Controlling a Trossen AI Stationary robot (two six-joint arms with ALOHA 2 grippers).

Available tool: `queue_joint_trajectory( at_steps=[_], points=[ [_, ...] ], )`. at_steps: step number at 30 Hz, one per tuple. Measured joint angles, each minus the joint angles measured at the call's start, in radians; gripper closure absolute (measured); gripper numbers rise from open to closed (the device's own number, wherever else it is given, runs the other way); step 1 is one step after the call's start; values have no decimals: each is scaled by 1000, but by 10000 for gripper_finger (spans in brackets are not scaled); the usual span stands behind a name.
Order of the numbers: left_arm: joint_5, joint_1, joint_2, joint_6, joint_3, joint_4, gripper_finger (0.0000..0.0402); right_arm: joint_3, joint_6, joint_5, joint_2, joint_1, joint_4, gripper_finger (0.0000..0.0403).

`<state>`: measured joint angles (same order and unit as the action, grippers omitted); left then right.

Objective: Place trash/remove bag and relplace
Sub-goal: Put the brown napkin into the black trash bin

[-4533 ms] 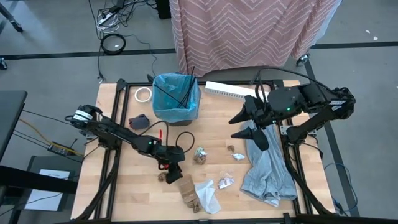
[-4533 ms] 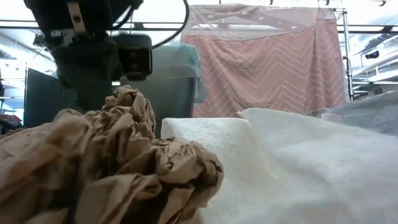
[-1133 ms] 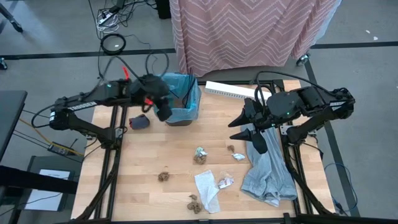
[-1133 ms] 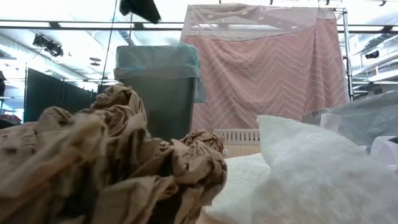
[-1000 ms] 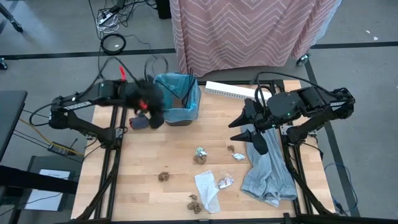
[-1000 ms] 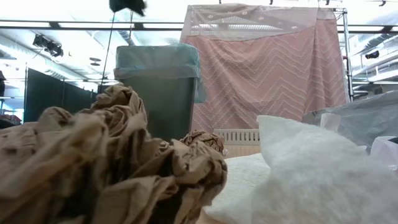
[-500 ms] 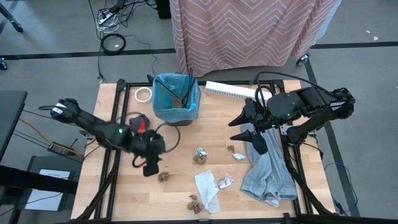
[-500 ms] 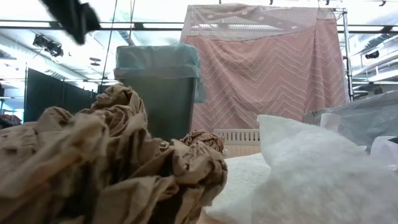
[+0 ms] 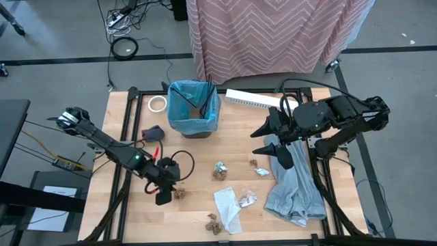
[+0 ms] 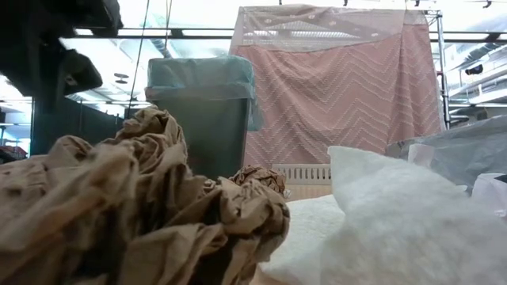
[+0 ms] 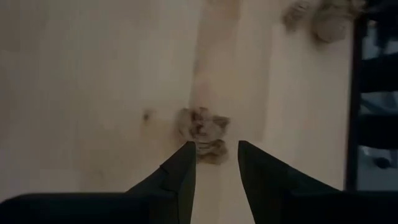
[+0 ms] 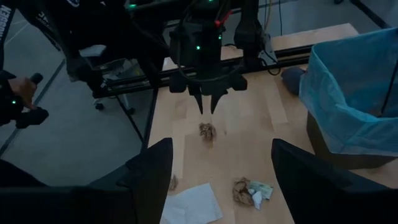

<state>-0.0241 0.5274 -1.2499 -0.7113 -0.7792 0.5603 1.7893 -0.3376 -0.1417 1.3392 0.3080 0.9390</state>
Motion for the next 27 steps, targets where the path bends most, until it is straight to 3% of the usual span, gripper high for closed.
queue_joint_trajectory(
  at_steps=[11, 27],
  points=[
    [-31, 0, -19, -6, 65, -123, 274, 0, 0, 4, 0, 0, -2, 133],
    [-31, 33, -342, 51, 60, -306, 274, 0, -10, 6, 0, 0, -3, 136]
  ],
)
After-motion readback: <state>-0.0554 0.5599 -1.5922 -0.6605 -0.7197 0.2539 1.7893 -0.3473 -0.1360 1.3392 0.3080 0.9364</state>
